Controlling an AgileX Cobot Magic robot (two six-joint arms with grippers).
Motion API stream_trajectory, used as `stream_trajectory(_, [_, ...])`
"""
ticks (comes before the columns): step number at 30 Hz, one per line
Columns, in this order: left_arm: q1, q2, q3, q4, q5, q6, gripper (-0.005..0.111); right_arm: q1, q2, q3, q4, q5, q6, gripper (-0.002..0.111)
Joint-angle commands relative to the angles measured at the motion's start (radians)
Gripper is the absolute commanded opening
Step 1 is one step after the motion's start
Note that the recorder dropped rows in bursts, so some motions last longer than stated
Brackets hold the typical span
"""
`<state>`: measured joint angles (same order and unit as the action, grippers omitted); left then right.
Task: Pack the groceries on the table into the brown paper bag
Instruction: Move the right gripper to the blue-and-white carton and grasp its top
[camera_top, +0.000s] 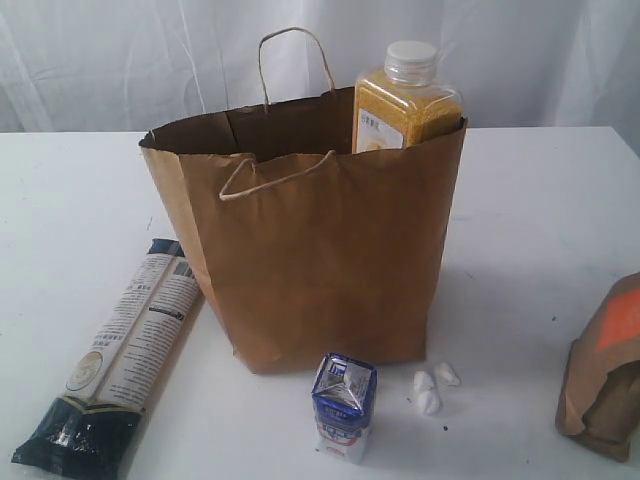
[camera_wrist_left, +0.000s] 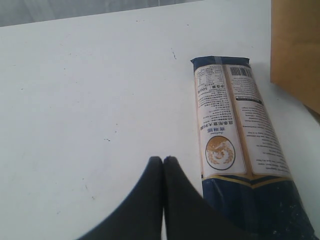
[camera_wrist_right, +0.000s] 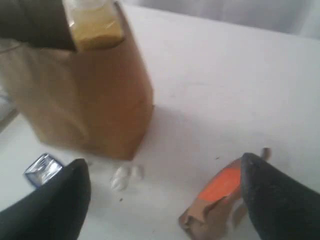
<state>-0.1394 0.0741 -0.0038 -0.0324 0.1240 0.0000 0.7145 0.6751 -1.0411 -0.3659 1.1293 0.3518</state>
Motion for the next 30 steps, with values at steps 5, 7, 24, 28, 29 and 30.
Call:
stream_trajectory(5, [0.002, -0.005, 0.004, -0.008, 0.004, 0.000, 0.000, -0.005, 0.129, 0.235, 0.460, -0.264, -0.471, 0.075])
stream_trajectory(7, [0.002, -0.005, 0.004, -0.008, 0.004, 0.000, 0.000, -0.005, 0.169, 0.254, 0.481, -0.311, -0.546, 0.075])
stream_trajectory(24, [0.002, -0.005, 0.004, -0.008, 0.004, 0.000, 0.000, -0.005, 0.376, 0.298, 0.490, -0.440, -0.794, 0.075])
stream_trajectory(28, [0.002, -0.005, 0.004, -0.008, 0.004, 0.000, 0.000, -0.005, 0.434, 0.298, 0.485, -0.480, -0.833, 0.075])
stream_trajectory(29, [0.002, -0.005, 0.004, -0.008, 0.004, 0.000, 0.000, -0.003, 0.445, 0.298, 0.485, -0.487, -0.851, 0.075])
stream_trajectory(30, [0.002, -0.005, 0.004, -0.008, 0.004, 0.000, 0.000, 0.002, 0.460, 0.298, 0.485, -0.495, -0.868, 0.075])
